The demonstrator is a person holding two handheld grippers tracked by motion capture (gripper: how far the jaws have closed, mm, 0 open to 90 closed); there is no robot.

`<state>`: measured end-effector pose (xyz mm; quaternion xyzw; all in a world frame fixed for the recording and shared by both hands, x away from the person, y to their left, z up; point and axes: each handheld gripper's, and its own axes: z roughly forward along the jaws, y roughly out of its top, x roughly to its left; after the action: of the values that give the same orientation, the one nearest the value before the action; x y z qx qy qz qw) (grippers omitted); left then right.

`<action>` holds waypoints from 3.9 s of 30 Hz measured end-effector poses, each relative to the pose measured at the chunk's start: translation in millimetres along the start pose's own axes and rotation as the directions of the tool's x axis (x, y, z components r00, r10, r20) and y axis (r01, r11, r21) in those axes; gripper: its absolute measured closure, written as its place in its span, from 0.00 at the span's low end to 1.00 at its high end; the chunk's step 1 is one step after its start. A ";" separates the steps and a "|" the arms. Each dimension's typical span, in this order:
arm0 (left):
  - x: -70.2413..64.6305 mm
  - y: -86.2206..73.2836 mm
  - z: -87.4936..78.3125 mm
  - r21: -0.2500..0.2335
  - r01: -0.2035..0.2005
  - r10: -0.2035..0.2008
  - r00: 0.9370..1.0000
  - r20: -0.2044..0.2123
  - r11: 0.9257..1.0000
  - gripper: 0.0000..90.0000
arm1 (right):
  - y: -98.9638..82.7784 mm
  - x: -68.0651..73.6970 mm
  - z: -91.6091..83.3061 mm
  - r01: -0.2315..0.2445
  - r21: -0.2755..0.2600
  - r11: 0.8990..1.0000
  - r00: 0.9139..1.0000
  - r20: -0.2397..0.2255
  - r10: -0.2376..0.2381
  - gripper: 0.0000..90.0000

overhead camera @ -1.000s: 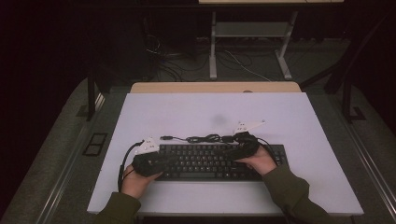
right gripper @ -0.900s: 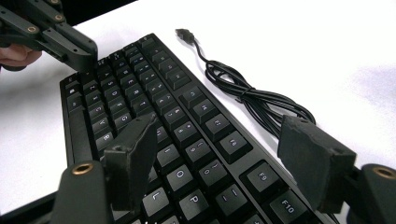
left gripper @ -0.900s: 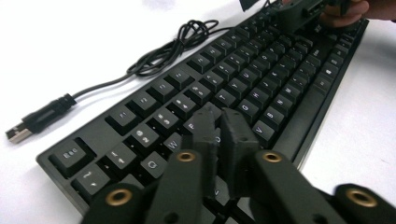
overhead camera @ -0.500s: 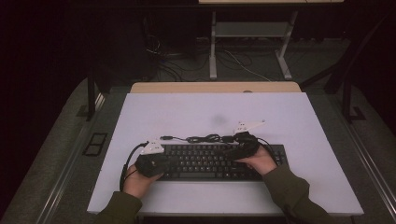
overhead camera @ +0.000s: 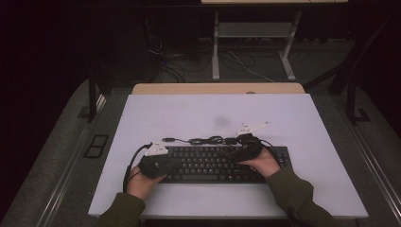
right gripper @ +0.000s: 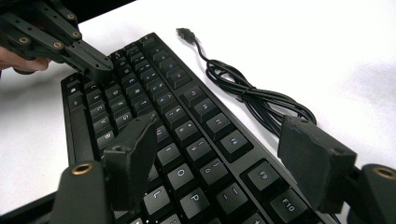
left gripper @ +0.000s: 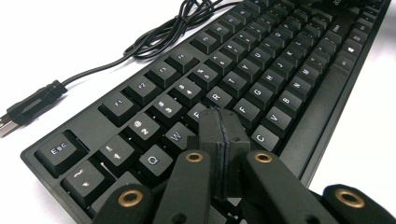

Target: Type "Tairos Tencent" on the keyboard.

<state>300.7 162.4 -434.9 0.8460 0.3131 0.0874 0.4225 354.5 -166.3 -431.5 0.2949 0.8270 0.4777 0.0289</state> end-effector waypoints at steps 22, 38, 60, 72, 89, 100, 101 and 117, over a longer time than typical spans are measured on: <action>0.6 0.2 0.4 0.006 -0.006 0.006 1.000 0.003 1.000 0.99 | 0.3 0.4 -0.3 0.001 -0.003 1.000 1.000 -0.006 -0.001 0.31; -6.3 4.5 -10.1 -0.035 0.003 -0.001 0.999 0.042 0.999 0.99 | 0.2 -0.4 0.3 0.009 -0.025 1.000 1.000 0.001 -0.009 0.18; -30.7 11.3 1.3 -0.009 -0.044 0.045 0.985 0.169 0.999 0.99 | -1.2 -3.6 -1.7 -0.002 -0.037 0.999 1.000 0.009 0.003 0.13; -38.7 11.1 13.4 0.037 -0.093 0.084 0.978 0.189 0.995 0.99 | -1.5 -2.7 -1.1 0.001 -0.040 0.999 1.000 0.007 -0.001 0.13; -36.9 7.6 17.9 0.050 -0.094 0.084 0.981 0.172 0.994 0.99 | -1.6 -3.2 -1.3 0.002 -0.041 0.999 1.000 0.011 -0.001 0.13; -35.6 6.4 20.0 0.064 -0.104 0.092 0.980 0.174 0.992 0.99 | -1.4 -3.2 -1.6 0.004 -0.040 0.999 1.000 0.012 -0.004 0.13; -35.2 6.2 20.2 0.059 -0.095 0.083 0.981 0.178 0.994 0.99 | -1.5 -3.3 -1.6 0.004 -0.039 0.999 1.000 0.012 -0.004 0.13; -36.1 10.4 16.0 0.038 -0.092 0.084 0.982 0.171 0.995 0.99 | 0.6 -2.1 -5.4 0.014 -0.039 0.999 1.000 0.006 -0.013 0.15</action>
<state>283.6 125.4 -432.7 0.8728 0.2401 0.0268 0.4240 354.7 -171.4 -428.6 0.2900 0.8193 0.4930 0.0403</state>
